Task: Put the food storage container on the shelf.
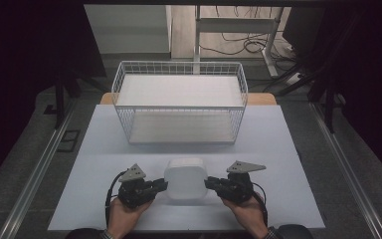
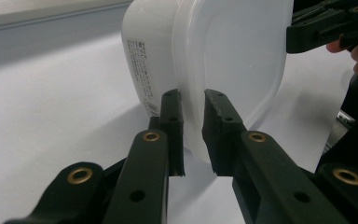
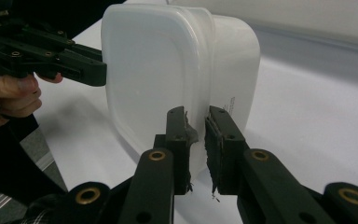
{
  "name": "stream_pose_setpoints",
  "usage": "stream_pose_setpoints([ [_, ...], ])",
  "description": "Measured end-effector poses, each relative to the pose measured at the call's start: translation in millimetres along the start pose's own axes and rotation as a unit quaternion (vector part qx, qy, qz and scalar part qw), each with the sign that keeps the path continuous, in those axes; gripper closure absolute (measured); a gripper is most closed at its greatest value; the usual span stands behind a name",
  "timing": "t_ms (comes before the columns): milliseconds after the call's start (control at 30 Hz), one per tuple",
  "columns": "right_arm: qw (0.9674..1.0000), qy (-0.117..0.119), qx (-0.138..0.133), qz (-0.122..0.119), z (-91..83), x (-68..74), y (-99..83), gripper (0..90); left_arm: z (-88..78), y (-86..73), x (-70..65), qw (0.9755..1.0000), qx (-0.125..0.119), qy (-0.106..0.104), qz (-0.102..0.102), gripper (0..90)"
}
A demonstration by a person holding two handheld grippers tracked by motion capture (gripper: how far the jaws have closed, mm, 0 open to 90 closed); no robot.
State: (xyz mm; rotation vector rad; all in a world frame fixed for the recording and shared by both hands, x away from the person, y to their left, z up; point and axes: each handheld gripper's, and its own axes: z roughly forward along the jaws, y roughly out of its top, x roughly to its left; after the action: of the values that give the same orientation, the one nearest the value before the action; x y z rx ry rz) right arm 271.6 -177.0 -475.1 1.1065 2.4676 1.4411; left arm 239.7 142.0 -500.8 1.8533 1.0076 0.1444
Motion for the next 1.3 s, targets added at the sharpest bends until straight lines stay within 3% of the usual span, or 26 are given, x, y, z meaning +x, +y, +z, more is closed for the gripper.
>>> stream_pose_setpoints([
  [500,0.9991,-0.003,-0.027,-0.032,4.7,-16.2,21.9,78.8,3.1,26.1,8.4,0.9994,-0.022,0.018,0.020,78.7],
  [933,0.9990,-0.011,-0.034,-0.029,25.8,-33.6,50.1,78.6,10.1,53.2,37.6,0.9988,-0.037,0.031,0.013,78.6],
  [1300,0.9990,-0.023,-0.036,-0.012,53.2,-62.3,69.3,78.1,29.6,72.2,67.0,0.9983,-0.042,0.039,-0.005,78.7],
])
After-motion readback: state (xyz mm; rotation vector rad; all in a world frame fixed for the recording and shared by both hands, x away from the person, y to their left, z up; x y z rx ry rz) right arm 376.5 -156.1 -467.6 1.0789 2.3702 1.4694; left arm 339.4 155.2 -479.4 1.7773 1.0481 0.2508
